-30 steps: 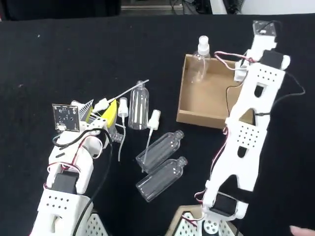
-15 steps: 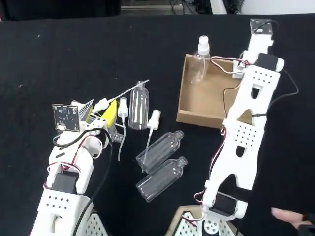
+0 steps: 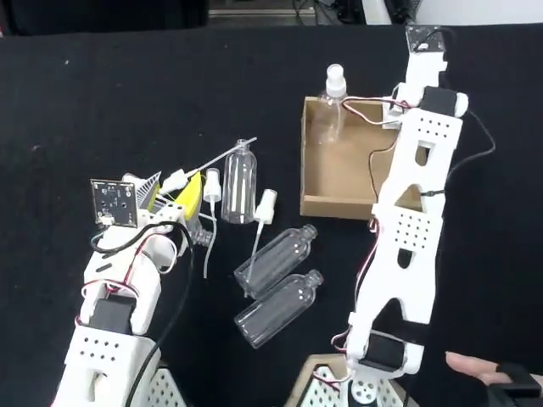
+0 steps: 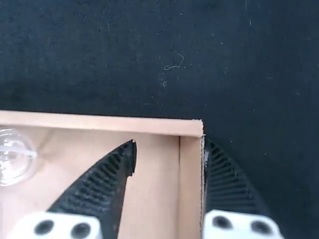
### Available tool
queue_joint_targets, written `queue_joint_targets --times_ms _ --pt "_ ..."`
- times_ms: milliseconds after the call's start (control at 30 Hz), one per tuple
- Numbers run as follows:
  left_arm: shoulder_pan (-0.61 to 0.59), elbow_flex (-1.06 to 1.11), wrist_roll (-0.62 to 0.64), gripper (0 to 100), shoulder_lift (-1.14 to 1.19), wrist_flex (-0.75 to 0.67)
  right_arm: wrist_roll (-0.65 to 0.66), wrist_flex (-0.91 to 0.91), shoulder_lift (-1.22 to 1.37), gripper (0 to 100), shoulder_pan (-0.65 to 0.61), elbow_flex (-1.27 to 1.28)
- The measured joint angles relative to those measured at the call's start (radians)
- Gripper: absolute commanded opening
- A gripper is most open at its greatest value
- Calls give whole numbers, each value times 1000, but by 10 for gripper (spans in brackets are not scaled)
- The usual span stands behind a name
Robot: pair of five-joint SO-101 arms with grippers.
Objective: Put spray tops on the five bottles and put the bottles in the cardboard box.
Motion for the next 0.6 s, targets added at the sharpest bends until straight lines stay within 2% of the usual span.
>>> queue_joint_targets --times_ms 267,500,600 --pt "0 0 0 220 0 0 0 12 0 315 -5 0" --pt "0 0 0 220 0 0 0 80 -20 299 -28 0" --pt "0 0 0 220 0 0 0 132 -68 255 -31 0"
